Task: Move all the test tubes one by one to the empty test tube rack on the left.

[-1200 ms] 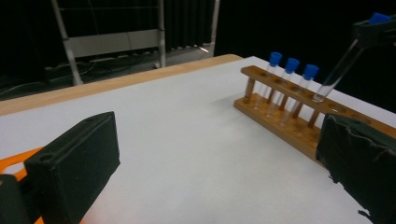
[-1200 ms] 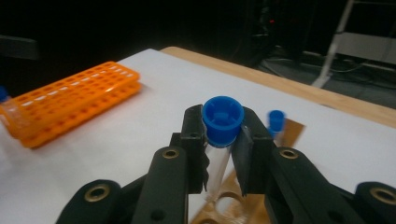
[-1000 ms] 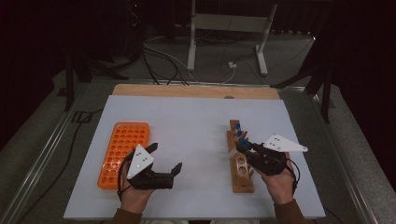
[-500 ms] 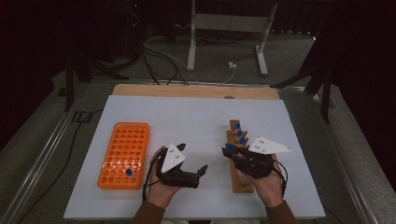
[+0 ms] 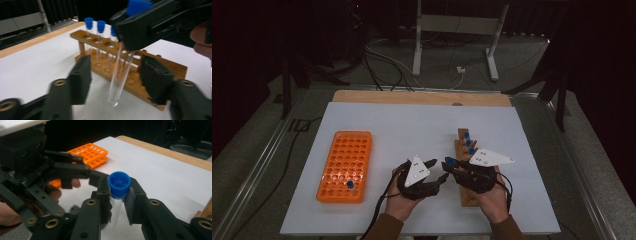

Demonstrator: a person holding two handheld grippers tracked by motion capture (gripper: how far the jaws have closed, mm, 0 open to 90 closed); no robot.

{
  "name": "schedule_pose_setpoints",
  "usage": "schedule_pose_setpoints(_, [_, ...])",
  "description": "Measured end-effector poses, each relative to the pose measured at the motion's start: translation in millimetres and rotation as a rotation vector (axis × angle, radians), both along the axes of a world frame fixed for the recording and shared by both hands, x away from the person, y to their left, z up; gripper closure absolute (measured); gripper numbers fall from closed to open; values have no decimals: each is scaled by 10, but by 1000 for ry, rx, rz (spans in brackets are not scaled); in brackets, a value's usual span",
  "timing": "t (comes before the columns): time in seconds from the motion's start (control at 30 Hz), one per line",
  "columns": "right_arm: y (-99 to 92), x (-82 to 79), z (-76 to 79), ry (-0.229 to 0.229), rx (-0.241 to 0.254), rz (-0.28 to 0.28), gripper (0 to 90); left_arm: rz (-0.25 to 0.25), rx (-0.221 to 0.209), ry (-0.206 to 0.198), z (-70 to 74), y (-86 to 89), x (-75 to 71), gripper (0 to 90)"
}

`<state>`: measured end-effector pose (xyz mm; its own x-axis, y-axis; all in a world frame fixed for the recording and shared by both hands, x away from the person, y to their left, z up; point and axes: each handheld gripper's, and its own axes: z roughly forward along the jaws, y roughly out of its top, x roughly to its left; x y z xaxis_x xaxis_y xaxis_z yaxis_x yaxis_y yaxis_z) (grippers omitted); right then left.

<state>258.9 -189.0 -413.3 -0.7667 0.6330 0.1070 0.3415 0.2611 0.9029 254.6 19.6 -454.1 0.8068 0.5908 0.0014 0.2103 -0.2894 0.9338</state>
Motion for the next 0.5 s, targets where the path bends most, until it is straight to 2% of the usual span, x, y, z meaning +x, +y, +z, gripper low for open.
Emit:
schedule_pose_setpoints(0.03, [0, 0, 0, 0, 0, 0, 762, -8, 7, -4, -4, -15, -1, 502])
schedule_pose_setpoints(0.1, [6, 5, -11, 2, 2, 2, 762, -18, 15, -9, -13, -40, -2, 563])
schedule_pose_setpoints(0.17, [16, 7, -18, 7, 3, 4, 762, -32, 17, -2, -21, -52, 0, 646])
schedule_pose_setpoints(0.2, [25, 7, -22, 9, 3, 6, 762, -35, 27, -4, -23, -54, 1, 723])
schedule_pose_setpoints(0.23, [25, 7, -22, 9, 3, 6, 762, -36, 31, -8, -26, -56, -2, 723])
schedule_pose_setpoints(0.27, [28, 7, -24, 9, 2, 8, 762, -39, 35, -10, -27, -56, -4, 763])
schedule_pose_setpoints(0.43, [27, 9, -28, 16, 3, 13, 758, -42, 42, -15, -27, -55, -9, 782])
schedule_pose_setpoints(0.5, [11, 15, -27, 18, 19, 5, 670, -38, 41, -12, -26, -50, -4, 783])
